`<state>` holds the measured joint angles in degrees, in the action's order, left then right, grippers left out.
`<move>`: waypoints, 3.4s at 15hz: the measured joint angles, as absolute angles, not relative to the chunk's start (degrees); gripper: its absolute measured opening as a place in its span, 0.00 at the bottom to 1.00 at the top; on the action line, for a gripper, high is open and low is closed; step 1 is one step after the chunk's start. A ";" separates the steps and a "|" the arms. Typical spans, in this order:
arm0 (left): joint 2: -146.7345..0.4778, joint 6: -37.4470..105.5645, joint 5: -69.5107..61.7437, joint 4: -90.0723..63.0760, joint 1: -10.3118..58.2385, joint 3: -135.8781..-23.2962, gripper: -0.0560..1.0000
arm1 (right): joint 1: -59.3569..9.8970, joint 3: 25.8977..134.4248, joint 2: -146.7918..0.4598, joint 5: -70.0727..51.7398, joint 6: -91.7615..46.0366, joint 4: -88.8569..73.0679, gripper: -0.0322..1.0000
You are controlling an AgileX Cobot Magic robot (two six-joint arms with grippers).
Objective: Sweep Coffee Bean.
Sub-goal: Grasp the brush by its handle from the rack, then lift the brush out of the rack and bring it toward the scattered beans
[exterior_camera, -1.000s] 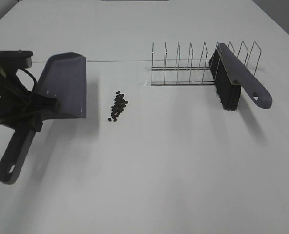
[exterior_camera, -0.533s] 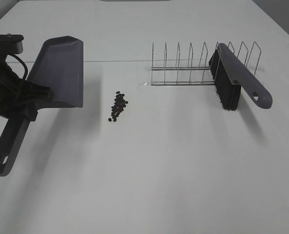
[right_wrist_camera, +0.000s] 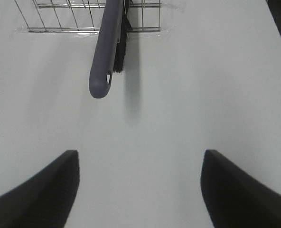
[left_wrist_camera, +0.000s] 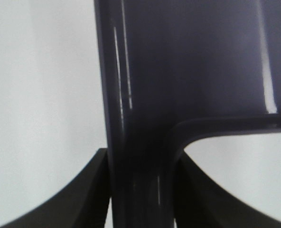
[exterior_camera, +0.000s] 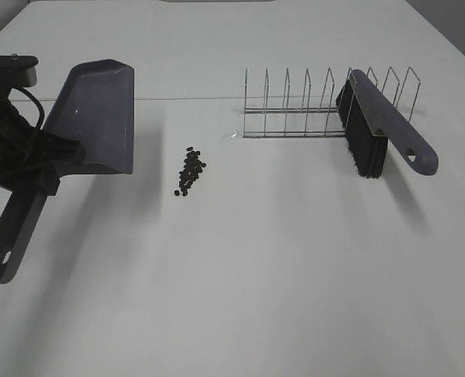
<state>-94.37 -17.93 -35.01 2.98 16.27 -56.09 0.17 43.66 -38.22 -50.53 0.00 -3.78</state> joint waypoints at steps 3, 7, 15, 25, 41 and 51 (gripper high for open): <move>-94.37 -17.82 -35.01 2.98 16.27 -56.09 0.40 | 0.17 52.14 -53.11 -49.90 -2.12 -4.35 0.69; -94.37 -17.76 -35.01 2.98 16.27 -56.09 0.40 | 0.17 60.85 -67.49 -49.73 -4.87 -4.47 0.69; -94.37 -17.76 -35.01 4.24 16.27 -56.09 0.40 | 0.17 84.00 -93.85 -52.43 -5.39 -10.31 0.68; -94.37 -17.76 -35.01 5.16 16.27 -56.09 0.40 | -7.91 109.21 -118.89 -59.99 1.78 -4.30 0.68; -94.37 -17.76 -35.01 5.16 16.27 -56.09 0.40 | -7.91 114.13 -135.39 -56.09 3.44 0.00 0.52; -94.37 -17.70 -35.01 5.16 16.27 -56.09 0.40 | -7.91 130.69 -136.19 -69.33 7.39 0.97 0.37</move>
<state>-94.37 -17.70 -35.01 5.16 16.27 -56.09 -7.91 130.69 -136.19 -69.33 7.39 0.97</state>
